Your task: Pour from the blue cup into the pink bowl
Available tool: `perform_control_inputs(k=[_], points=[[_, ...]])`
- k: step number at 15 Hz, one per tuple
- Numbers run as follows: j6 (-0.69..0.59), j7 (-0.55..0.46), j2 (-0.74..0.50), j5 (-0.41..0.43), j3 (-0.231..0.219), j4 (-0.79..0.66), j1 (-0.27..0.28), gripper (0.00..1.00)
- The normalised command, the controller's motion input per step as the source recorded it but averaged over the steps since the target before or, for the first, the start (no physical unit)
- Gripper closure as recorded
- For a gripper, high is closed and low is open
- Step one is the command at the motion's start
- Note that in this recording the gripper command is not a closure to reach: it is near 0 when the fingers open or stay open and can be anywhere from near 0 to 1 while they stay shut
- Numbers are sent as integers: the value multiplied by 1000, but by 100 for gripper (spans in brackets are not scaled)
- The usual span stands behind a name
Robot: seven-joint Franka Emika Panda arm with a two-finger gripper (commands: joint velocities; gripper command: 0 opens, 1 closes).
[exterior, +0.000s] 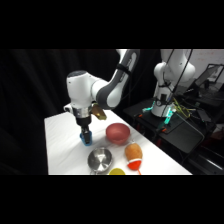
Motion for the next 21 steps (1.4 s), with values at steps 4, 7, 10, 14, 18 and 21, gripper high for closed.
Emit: perform_control_inputs(k=[4, 7, 10, 14, 18, 21], points=[[74, -26, 185, 164, -14, 211, -38, 0], [69, -50, 226, 205, 14, 245, -78, 0], [66, -48, 219, 202, 35, 240, -73, 0], [53, -14, 135, 156, 29, 202, -31, 100], [41, 36, 21, 79, -25, 121, 28, 100], [65, 109, -71, -3, -112, 29, 94, 21]])
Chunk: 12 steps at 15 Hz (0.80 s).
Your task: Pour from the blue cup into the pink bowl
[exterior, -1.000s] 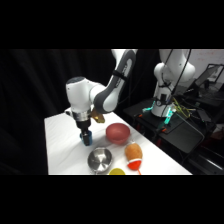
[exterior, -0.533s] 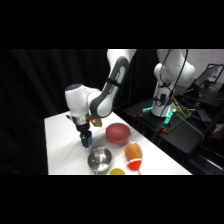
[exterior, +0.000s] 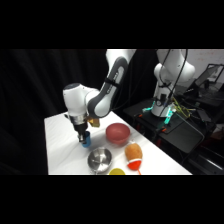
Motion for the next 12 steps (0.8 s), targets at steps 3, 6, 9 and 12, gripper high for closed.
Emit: perform_control_inputs(k=[3, 6, 9, 12], points=[[-66, 263, -346, -150, -226, -153, 208, 5], [-293, 313, -652, -268, -241, -307, 252, 5], [-418, 259, -790, -294, -114, -403, 185, 5], [-381, 170, -727, -222, 50, -447, 75, 5]])
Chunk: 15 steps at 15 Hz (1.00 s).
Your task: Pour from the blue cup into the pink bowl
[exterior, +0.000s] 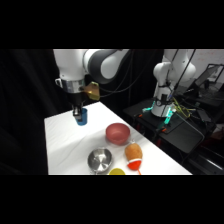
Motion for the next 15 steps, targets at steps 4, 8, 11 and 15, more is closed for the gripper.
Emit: perform_control_inputs(k=[4, 8, 11, 15], points=[[-133, -62, -562, 119, 204, -555, -87, 5], [106, -252, -489, 338, 176, -657, -153, 5], [173, -571, -470, 526, 127, -619, -174, 5], [38, -945, -212, 795, 44, -296, -204, 5]])
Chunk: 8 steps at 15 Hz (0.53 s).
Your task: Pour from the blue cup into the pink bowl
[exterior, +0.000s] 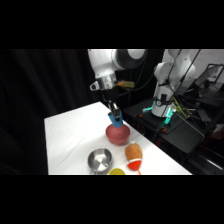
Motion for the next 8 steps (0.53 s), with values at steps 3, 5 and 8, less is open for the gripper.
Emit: perform_control_inputs(k=[3, 5, 8], points=[[-285, -923, 81, 715, -7, 59, -189, 5], [-475, -828, 276, 591, -27, 282, -202, 5], [-569, -729, 470, 506, -30, 476, -230, 5]])
